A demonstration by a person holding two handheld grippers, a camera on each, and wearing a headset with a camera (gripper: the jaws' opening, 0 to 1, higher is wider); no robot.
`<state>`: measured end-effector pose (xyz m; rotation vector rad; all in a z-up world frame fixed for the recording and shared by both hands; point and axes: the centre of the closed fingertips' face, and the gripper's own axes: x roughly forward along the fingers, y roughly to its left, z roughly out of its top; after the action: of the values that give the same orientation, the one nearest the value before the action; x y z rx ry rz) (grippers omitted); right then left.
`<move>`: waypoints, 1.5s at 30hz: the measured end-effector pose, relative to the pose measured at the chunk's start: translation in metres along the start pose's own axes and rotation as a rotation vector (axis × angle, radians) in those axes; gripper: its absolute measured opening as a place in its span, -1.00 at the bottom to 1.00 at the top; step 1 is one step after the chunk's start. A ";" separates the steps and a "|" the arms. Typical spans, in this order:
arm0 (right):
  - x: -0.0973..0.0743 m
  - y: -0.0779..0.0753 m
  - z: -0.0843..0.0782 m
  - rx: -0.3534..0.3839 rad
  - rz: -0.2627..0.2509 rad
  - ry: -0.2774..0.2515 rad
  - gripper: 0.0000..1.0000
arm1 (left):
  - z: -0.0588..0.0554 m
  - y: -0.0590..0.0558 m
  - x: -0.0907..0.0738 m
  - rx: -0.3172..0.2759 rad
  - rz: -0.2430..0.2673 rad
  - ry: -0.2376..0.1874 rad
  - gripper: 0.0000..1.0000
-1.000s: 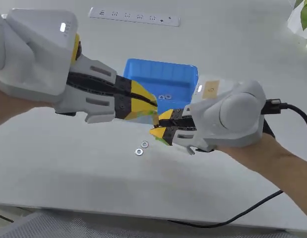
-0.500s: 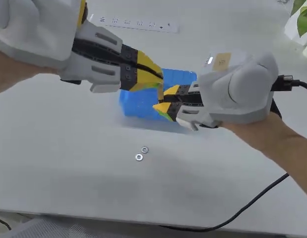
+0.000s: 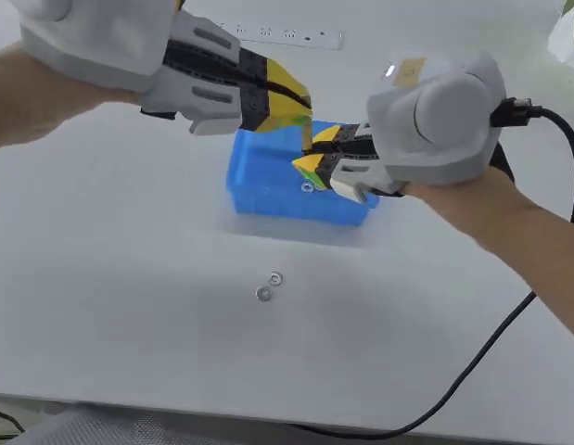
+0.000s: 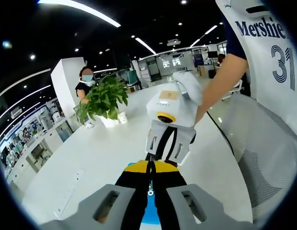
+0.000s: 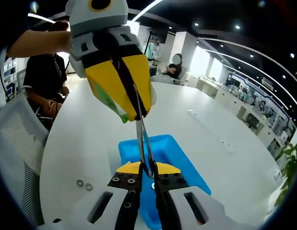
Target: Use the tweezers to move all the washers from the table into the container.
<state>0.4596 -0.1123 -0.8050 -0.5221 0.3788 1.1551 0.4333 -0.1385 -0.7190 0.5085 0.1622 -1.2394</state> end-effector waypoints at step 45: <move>0.012 -0.008 -0.009 0.090 -0.009 0.019 -0.69 | -0.019 0.013 0.005 -0.032 0.007 0.023 -0.92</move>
<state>0.4717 -0.1111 -0.8176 -0.4558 0.4425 1.1198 0.4505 -0.1314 -0.7339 0.4955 0.1992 -1.2230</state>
